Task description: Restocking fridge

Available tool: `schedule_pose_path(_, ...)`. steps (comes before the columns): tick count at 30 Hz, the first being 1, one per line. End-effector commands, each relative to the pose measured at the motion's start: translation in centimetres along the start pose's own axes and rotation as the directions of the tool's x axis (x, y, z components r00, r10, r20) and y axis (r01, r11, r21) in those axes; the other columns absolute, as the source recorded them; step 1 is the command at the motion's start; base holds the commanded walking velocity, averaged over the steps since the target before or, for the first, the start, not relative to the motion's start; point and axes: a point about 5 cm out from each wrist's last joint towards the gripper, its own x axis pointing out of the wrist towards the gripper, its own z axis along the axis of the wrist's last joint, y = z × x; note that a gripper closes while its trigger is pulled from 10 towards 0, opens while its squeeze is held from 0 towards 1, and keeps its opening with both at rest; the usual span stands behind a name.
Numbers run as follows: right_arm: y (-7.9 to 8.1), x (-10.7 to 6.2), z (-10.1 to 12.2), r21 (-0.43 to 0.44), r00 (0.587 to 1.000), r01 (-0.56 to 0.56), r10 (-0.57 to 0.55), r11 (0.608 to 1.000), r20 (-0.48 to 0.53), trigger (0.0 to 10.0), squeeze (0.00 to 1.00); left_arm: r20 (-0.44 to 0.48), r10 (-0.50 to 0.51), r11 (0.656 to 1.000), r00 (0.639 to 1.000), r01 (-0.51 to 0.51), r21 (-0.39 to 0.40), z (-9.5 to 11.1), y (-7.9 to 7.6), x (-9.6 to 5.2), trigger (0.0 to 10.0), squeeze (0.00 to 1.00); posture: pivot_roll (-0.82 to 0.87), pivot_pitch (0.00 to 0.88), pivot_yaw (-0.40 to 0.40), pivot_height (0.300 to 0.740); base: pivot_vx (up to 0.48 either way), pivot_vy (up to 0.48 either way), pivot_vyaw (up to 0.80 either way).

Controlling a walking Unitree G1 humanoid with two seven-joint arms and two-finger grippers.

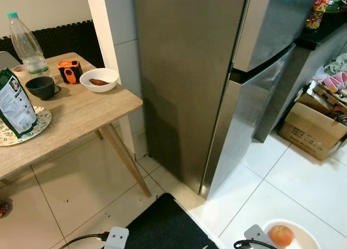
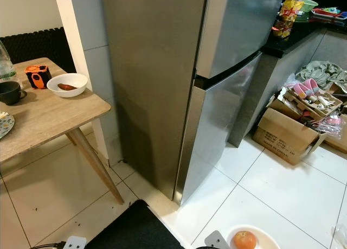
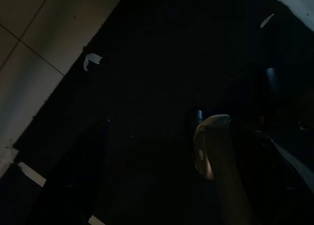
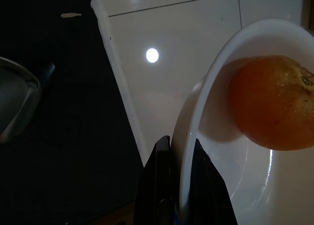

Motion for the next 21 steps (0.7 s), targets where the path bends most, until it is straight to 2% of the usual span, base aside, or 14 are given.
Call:
schedule_pose_path(1,-0.58,0.07,0.10,-0.009,1.000,0.014,-0.014,1.000,0.002,10.0,0.00,-0.019,-0.015,1.000,1.000,0.015,-0.017,-0.51,-0.58,0.01,10.0,0.00,-0.01,0.000,-0.042,0.740,0.000,0.000,0.00)
schedule_pose_path(21,-0.44,0.07,0.16,-0.005,1.000,0.012,-0.012,1.000,0.003,10.0,0.00,-0.014,-0.008,1.000,1.000,0.008,-0.017,-0.11,-0.29,0.05,10.0,0.00,-0.03,0.000,-0.036,0.740,0.000,0.000,0.00)
